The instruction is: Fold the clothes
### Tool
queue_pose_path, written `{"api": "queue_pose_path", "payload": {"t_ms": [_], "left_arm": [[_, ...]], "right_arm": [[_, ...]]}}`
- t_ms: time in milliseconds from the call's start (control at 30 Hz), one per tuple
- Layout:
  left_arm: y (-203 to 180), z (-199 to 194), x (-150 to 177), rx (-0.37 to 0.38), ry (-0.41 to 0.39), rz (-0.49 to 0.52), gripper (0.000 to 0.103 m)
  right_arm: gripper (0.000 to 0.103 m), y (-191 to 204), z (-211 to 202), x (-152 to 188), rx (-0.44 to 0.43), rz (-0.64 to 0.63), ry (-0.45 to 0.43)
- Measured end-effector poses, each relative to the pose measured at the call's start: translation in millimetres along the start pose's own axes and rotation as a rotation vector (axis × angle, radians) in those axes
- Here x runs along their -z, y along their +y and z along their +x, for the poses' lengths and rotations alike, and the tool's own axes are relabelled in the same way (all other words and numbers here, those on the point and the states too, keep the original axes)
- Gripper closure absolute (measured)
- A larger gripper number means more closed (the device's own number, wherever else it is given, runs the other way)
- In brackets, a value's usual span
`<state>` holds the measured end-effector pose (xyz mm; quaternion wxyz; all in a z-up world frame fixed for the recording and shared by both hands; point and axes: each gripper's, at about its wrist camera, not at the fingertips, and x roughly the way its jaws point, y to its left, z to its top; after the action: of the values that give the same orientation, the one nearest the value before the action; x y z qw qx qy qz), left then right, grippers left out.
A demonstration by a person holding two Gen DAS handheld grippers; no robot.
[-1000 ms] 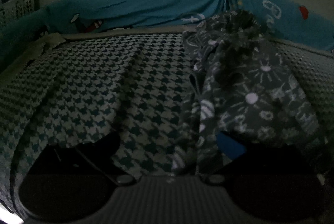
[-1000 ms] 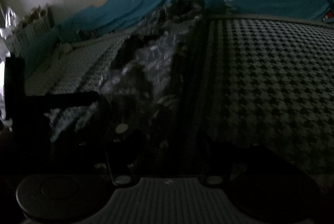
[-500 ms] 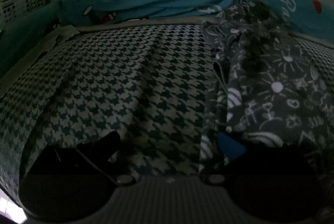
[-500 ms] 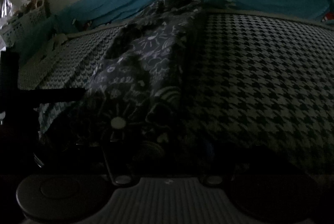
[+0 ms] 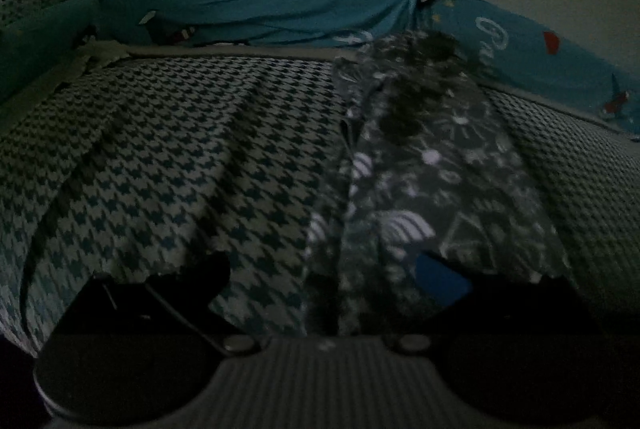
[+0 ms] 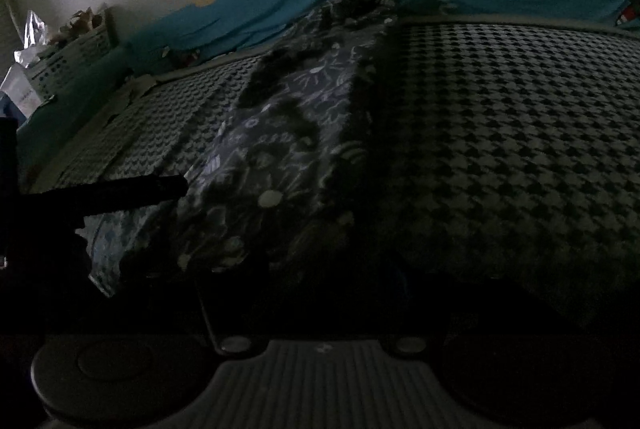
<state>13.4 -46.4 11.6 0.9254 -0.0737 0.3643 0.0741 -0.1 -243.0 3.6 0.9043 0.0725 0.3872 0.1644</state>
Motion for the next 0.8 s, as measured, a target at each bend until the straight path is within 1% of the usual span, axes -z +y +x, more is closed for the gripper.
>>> {"api": "queue_pose_path", "payload": {"t_ms": [100, 267, 333, 500, 667, 800], "left_arm": [[-3, -3, 6, 0.009, 0.014, 0.011, 0.0], [-9, -3, 16, -0.004, 0.044, 0.041, 0.0], [-8, -3, 17, -0.011, 0.053, 0.036, 0.0], [-6, -1, 18, -0.023, 0.066, 0.016, 0.0], [-3, 0, 20, -0.034, 0.079, -0.005, 0.0], [-2, 0, 20, -0.04, 0.085, -0.02, 0.0]], "right_arm": [[0.04, 1, 2, 2, 0.007, -0.004, 0.008], [0.04, 3, 8, 5, 0.032, -0.025, 0.039], [0.04, 5, 13, 7, 0.045, -0.041, 0.059], [0.039, 9, 15, 10, 0.062, -0.086, 0.059], [0.039, 4, 14, 6, 0.042, -0.052, 0.064], [0.039, -5, 8, 1, 0.002, 0.012, 0.055]]}}
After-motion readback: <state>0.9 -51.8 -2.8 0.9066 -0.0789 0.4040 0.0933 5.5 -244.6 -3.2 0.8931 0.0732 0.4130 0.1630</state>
